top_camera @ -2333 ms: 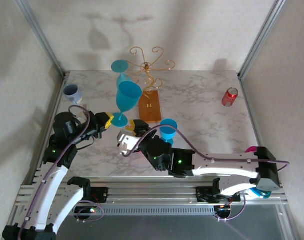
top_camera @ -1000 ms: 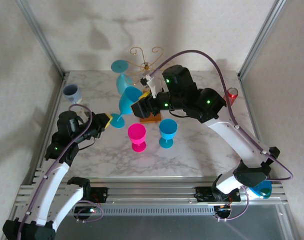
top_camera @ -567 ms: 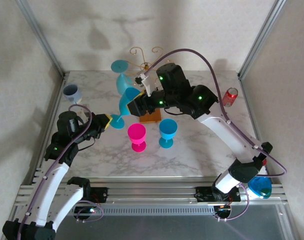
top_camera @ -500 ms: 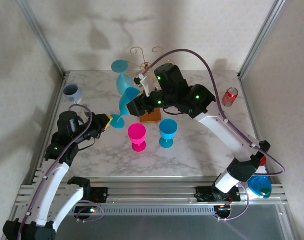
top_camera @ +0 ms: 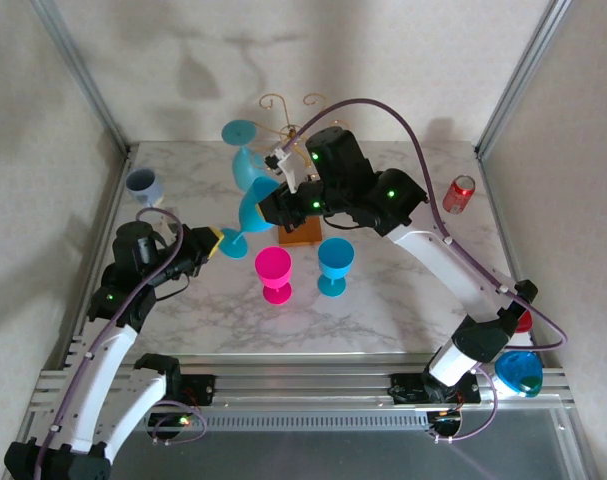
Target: Take the wine glass off the wine glass rack
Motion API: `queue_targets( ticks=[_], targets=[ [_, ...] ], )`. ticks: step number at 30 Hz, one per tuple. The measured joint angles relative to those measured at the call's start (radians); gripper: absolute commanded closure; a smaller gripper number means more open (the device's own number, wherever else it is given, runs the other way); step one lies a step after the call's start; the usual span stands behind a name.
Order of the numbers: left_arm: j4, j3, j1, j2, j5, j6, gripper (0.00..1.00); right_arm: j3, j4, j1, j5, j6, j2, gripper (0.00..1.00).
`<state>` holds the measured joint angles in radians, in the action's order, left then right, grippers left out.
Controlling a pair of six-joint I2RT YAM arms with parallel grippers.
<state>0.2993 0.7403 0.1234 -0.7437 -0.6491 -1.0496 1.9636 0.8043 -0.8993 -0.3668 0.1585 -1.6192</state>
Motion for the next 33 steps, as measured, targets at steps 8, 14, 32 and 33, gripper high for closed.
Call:
queue_targets(
  ticks=[8,14,32,33],
  targets=[
    [0.006,0.020,0.000,-0.020,0.004,0.003,0.88,-0.001,0.000,0.000,0.006,-0.002,0.005,1.00],
    [0.008,0.042,0.000,-0.026,0.011,0.003,0.90,-0.010,0.000,0.001,0.019,0.010,0.031,1.00],
    [0.054,0.055,-0.001,-0.038,0.052,0.030,0.69,-0.055,0.031,0.001,0.137,0.002,0.134,1.00],
    [0.054,0.055,-0.001,-0.038,0.055,0.030,0.69,-0.056,0.035,0.001,0.148,0.000,0.143,1.00]
  ],
)
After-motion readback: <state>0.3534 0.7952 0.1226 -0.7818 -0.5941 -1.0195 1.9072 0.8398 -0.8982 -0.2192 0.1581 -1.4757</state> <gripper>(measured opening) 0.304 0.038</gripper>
